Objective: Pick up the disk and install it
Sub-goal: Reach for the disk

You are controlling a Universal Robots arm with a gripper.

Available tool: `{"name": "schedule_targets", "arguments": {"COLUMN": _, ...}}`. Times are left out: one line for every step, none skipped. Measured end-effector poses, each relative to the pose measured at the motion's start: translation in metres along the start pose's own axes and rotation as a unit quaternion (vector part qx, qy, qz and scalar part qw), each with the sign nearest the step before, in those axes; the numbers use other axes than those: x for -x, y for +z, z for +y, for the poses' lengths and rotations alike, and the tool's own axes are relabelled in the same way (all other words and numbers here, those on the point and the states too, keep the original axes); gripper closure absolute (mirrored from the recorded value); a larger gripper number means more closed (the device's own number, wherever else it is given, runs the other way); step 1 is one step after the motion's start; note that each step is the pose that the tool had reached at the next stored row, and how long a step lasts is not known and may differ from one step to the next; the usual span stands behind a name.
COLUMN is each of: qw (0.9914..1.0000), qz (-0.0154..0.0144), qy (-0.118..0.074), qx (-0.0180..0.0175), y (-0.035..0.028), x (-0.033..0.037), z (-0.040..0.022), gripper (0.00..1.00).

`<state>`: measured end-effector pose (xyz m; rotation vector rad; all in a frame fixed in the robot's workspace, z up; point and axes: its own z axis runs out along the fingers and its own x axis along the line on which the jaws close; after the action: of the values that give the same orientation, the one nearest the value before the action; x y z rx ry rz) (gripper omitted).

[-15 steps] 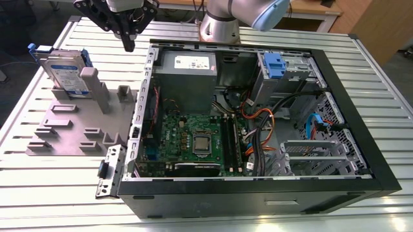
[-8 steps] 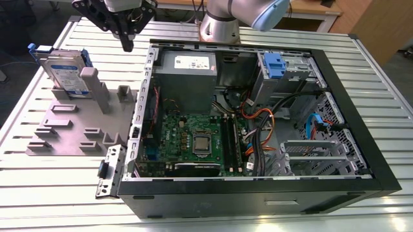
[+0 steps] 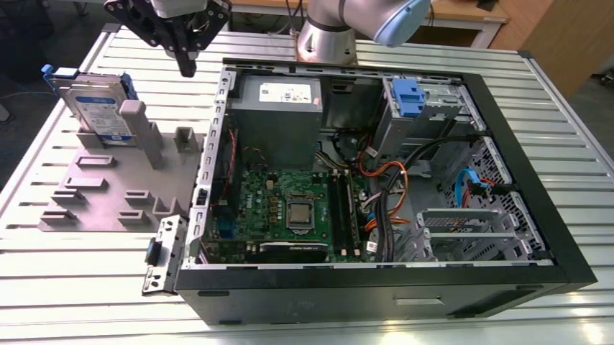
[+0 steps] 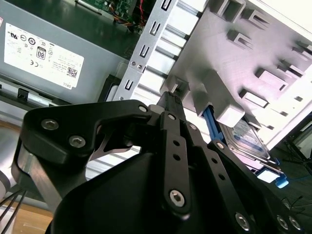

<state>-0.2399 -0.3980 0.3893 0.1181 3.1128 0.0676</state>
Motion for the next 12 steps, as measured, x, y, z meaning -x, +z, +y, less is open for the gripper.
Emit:
{"name": "schedule_targets", "arguments": {"qw": 1.0, "qz": 0.0, "qy": 0.0, "qx": 0.0, "y": 0.0, "x": -0.0004, "z": 0.0, "gripper": 0.89}}
{"name": "schedule_targets", "arguments": {"qw": 1.0, "qz": 0.0, "qy": 0.0, "qx": 0.0, "y": 0.0, "x": -0.0009, "z": -0.0001, "gripper": 0.89}}
{"name": "schedule_targets", "arguments": {"qw": 1.0, "qz": 0.0, "qy": 0.0, "qx": 0.0, "y": 0.0, "x": -0.0014, "z": -0.0001, "gripper": 0.89}}
{"name": "schedule_targets", "arguments": {"qw": 1.0, "qz": 0.0, "qy": 0.0, "qx": 0.0, "y": 0.0, "x": -0.0018, "z": -0.0001, "gripper": 0.89}}
{"name": "schedule_targets", "arguments": {"qw": 1.0, "qz": 0.0, "qy": 0.0, "qx": 0.0, "y": 0.0, "x": -0.0023, "z": -0.0002, "gripper": 0.89}}
{"name": "schedule_targets", "arguments": {"qw": 1.0, "qz": 0.0, "qy": 0.0, "qx": 0.0, "y": 0.0, "x": -0.0027, "z": -0.0002, "gripper": 0.89}}
{"name": "schedule_targets", "arguments": {"qw": 1.0, "qz": 0.0, "qy": 0.0, "qx": 0.0, "y": 0.0, "x": -0.0031, "z": -0.0002, "gripper": 0.89}}
{"name": "schedule_targets", "arguments": {"qw": 1.0, "qz": 0.0, "qy": 0.0, "qx": 0.0, "y": 0.0, "x": -0.0035, "z": -0.0003, "gripper": 0.89}}
{"name": "schedule_targets", "arguments": {"qw": 1.0, "qz": 0.0, "qy": 0.0, "qx": 0.0, "y": 0.0, "x": -0.0039, "z": -0.0003, "gripper": 0.89}}
{"name": "schedule_targets", "arguments": {"qw": 1.0, "qz": 0.0, "qy": 0.0, "qx": 0.0, "y": 0.0, "x": -0.0042, "z": -0.0003, "gripper": 0.89}}
{"name": "schedule_targets", "arguments": {"qw": 1.0, "qz": 0.0, "qy": 0.0, "qx": 0.0, "y": 0.0, "x": -0.0046, "z": -0.0004, "gripper": 0.89}}
{"name": "schedule_targets", "arguments": {"qw": 1.0, "qz": 0.0, "qy": 0.0, "qx": 0.0, "y": 0.0, "x": -0.005, "z": -0.0004, "gripper": 0.89}}
